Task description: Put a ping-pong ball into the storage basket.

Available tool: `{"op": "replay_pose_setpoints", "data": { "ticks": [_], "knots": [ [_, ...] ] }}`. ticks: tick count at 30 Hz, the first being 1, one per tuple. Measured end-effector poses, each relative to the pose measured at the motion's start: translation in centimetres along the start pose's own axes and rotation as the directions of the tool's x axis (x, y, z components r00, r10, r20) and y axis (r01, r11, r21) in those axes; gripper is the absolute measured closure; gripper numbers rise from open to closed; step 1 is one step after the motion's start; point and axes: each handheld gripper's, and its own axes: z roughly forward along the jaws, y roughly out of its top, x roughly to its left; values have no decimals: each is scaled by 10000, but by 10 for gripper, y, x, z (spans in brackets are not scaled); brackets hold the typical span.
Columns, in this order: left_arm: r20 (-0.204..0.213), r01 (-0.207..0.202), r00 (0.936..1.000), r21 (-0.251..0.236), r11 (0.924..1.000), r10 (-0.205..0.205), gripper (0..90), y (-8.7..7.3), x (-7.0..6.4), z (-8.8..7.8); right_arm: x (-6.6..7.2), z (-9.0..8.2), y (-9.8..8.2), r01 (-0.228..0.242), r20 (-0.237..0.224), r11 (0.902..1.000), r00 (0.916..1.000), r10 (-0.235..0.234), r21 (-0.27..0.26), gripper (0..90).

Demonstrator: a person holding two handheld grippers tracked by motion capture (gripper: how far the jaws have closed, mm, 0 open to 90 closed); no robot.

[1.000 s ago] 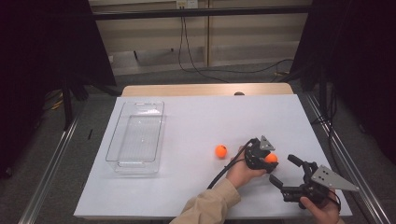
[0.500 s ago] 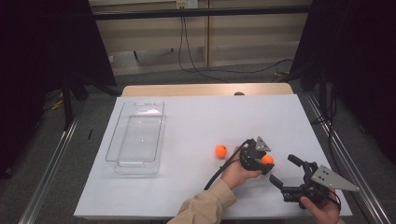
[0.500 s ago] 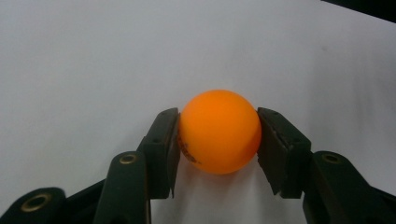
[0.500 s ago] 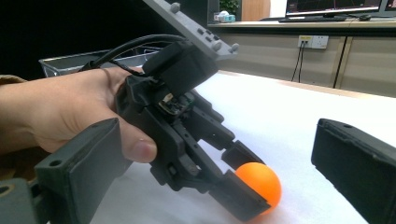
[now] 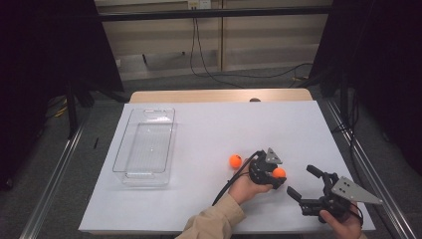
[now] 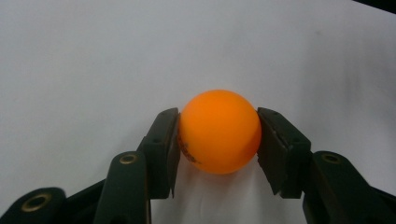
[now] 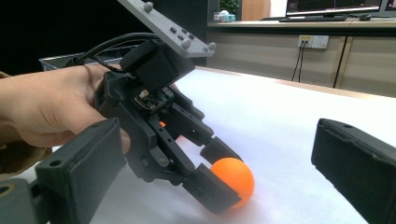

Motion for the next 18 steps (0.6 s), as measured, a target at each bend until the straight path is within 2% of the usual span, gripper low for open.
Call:
{"op": "replay_pose_setpoints", "data": {
  "ticks": [18],
  "knots": [
    [148,4,9999,-101,9999,-3,512,-9,-2,-15,-1,0,0,17,37,10000,10000,-17,-5,20]
  ]
}}
